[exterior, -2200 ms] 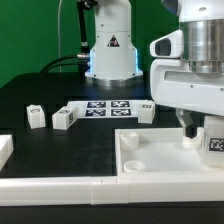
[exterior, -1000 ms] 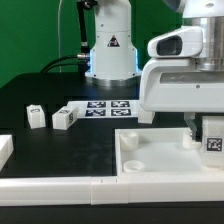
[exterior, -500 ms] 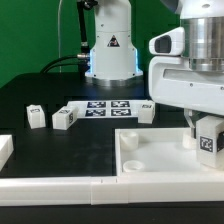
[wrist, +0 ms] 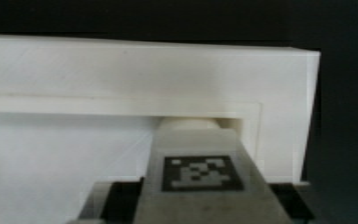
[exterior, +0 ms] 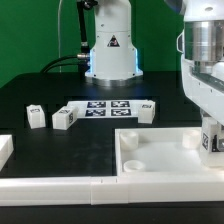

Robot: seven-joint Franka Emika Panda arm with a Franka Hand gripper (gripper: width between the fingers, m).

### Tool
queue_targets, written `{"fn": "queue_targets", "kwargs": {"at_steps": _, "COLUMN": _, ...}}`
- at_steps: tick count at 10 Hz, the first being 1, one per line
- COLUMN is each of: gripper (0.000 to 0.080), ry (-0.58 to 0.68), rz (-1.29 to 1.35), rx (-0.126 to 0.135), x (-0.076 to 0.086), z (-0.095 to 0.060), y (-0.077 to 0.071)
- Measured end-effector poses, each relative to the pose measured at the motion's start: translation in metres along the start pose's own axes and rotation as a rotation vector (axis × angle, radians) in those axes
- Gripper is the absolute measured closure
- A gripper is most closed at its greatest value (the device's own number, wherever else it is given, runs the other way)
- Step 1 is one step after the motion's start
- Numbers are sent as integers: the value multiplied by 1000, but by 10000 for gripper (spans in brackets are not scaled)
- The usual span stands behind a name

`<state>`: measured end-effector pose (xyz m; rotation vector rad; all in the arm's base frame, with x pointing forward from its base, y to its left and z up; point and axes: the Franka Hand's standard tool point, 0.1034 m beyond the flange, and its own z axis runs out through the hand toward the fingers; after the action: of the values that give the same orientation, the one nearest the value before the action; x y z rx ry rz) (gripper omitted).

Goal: Assemble one leg

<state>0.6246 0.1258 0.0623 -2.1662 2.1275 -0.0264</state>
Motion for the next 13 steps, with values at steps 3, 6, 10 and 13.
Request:
{"fn": "queue_targets", "kwargs": {"at_steps": 3, "gripper": 442, "ry": -10, "rz": 95, "rx": 0, "x": -3, "z": 0, "y": 0}}
{"fn": "queue_targets", "kwargs": {"at_steps": 6, "gripper": 174, "ry": -9, "rz": -116, "rx": 2, "x": -4, "z": 0, "y": 0}}
{"fn": "queue_targets", "kwargs": {"at_steps": 10, "gripper": 150, "ry": -4, "rz": -690, "rx": 5, "x": -2, "z": -1, "y": -1}}
{"fn": "queue_targets", "kwargs": {"at_steps": 13, "gripper": 150, "ry": 2, "rz": -1037, "rx": 3, "x": 3, "z": -2, "y": -3}}
